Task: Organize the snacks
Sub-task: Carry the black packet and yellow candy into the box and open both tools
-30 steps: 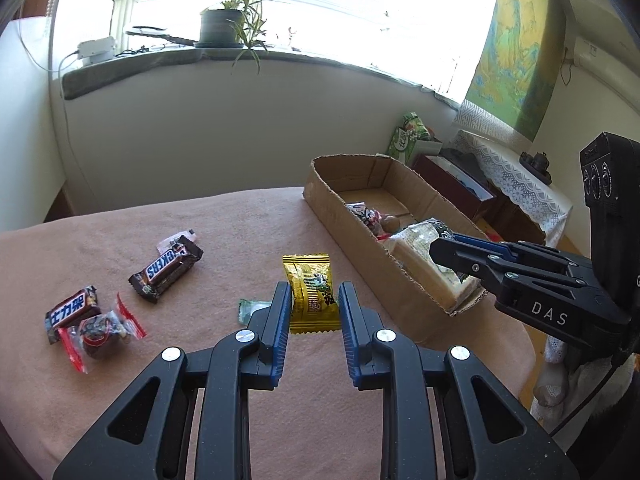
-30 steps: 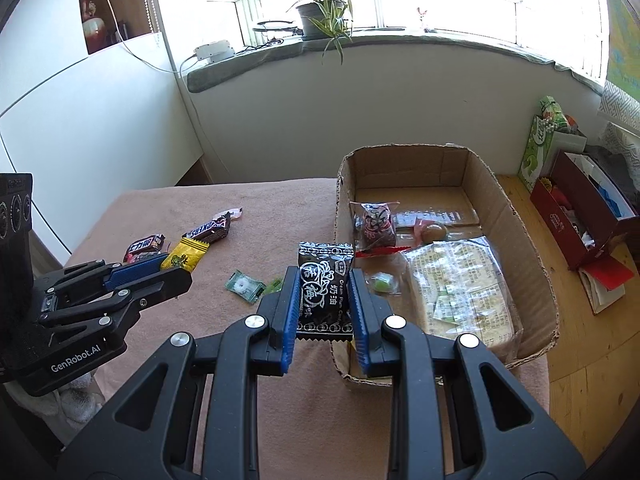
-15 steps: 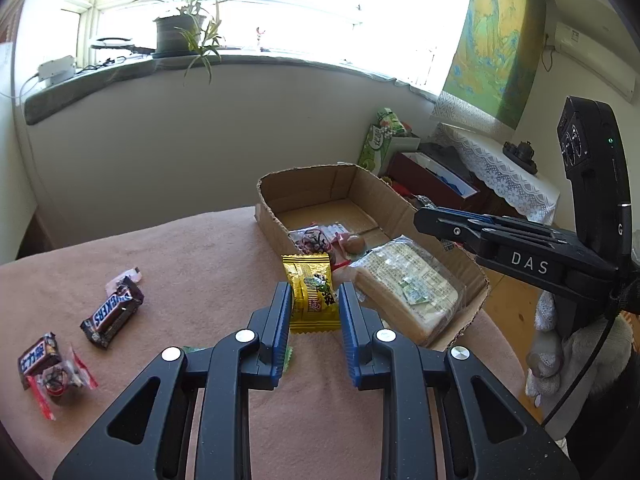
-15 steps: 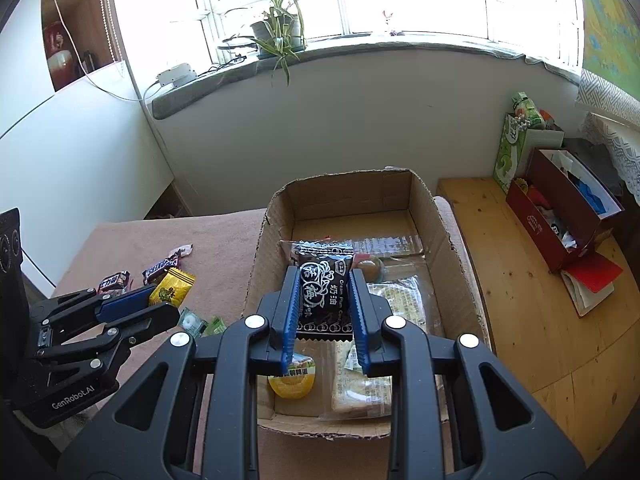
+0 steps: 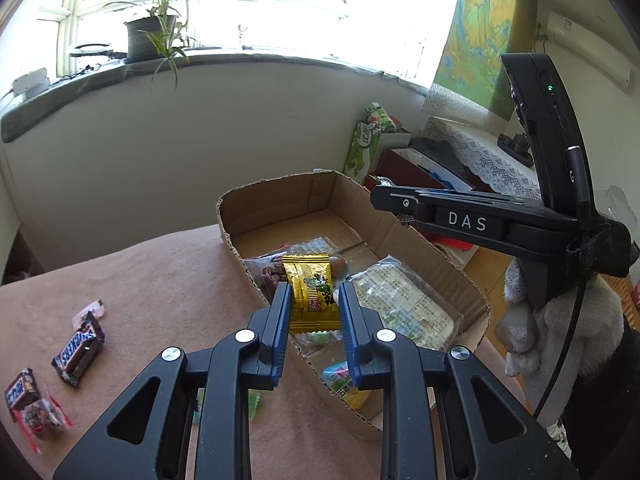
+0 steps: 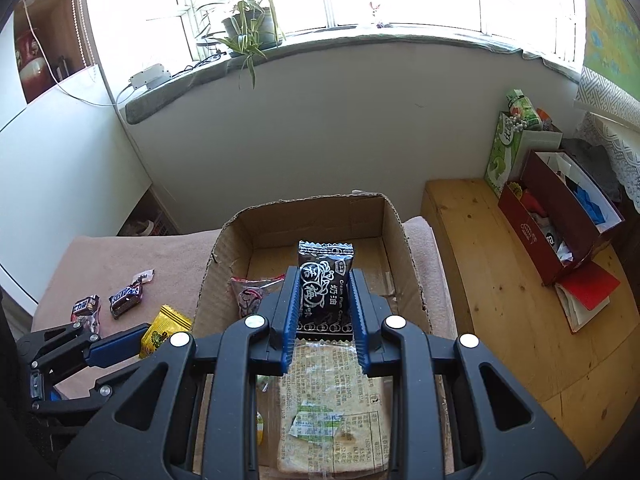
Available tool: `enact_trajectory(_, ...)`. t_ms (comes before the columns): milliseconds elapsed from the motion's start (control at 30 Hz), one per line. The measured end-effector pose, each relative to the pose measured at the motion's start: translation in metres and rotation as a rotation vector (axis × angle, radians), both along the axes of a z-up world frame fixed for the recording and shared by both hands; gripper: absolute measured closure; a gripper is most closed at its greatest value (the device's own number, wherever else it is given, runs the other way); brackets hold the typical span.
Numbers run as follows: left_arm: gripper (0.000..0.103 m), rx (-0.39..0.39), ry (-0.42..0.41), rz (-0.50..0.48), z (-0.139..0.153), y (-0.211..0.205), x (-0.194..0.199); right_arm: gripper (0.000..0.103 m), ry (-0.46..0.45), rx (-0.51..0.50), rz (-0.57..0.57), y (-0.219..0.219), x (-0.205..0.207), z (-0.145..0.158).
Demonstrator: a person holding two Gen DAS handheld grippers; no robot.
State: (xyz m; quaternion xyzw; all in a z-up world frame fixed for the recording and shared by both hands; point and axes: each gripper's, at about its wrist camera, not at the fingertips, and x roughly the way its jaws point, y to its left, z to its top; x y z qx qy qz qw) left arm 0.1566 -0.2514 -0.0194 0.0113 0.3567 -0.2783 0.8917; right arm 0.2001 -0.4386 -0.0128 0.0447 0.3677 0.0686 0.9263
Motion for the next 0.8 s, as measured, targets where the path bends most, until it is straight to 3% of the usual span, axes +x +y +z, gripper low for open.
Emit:
enact_trajectory(433,0.081,0.011,0.009,-0.018,-0.007,-0.017,0.014,0.078,0.050,-0.020,-0.015,-0.010,0.046,-0.016)
enact_trajectory(800,0.080,0.010,0.018,-0.031,-0.009,-0.019,0.015,0.078,0.069,-0.020,-0.015,-0.009,0.054,-0.025)
